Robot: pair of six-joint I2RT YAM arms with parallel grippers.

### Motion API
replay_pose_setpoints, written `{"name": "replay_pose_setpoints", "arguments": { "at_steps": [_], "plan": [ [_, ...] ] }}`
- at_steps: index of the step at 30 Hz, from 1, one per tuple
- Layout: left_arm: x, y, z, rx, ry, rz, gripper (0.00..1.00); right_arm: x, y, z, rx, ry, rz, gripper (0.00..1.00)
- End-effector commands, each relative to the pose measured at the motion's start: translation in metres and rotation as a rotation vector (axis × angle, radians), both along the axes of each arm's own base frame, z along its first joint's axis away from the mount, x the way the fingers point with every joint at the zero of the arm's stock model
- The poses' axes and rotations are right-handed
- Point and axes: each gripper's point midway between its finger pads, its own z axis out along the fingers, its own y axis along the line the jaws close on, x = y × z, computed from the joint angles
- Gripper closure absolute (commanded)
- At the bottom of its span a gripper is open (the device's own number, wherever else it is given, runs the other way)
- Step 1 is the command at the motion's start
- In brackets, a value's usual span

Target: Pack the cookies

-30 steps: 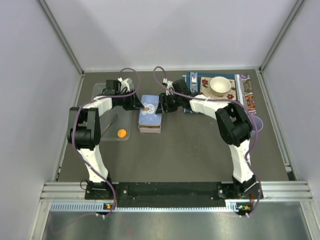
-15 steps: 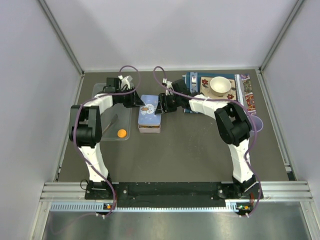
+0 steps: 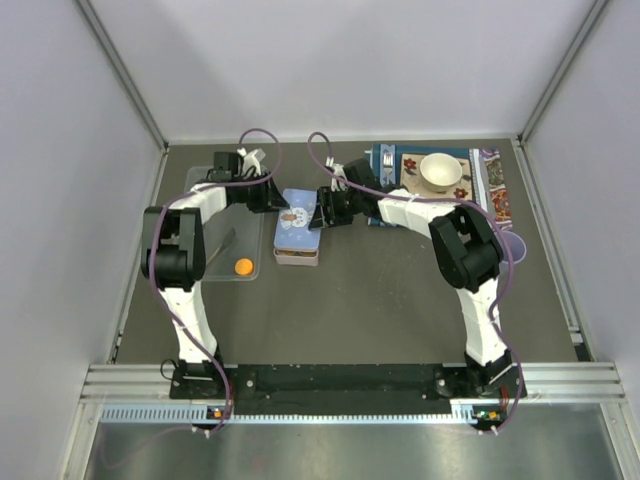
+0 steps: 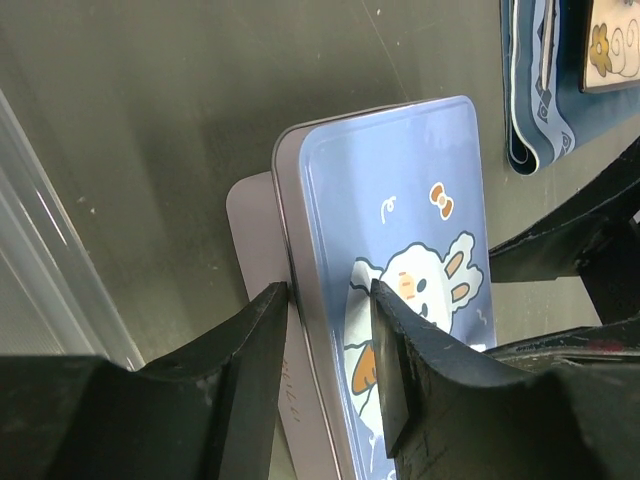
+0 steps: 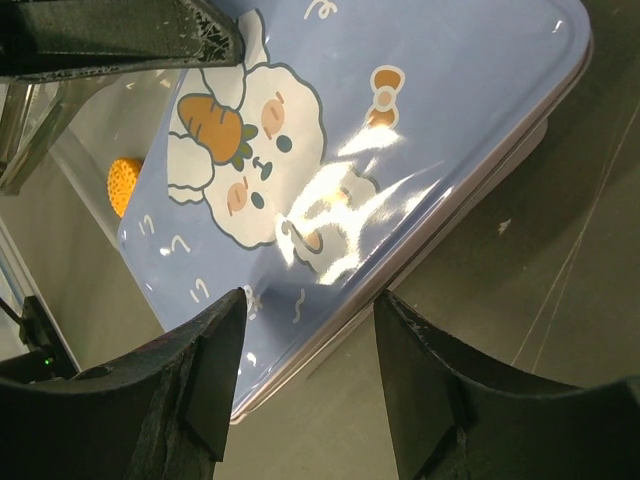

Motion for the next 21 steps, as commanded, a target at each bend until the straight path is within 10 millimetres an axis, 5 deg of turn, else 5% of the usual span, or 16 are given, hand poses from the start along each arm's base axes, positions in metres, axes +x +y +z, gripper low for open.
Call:
{"name": "replay_pose_setpoints", "arguments": {
  "at_steps": [1,21],
  "plan": [
    [0.015,-0.004,0.013,-0.015,-0.056,-0.02,0.56,0.001,0.02,0.045,0.097,-0.054,0.042,0.46],
    [0.029,-0.005,0.016,-0.013,-0.059,-0.016,0.57,-0.003,0.023,0.056,0.125,-0.043,0.047,0.46]
  ]
}}
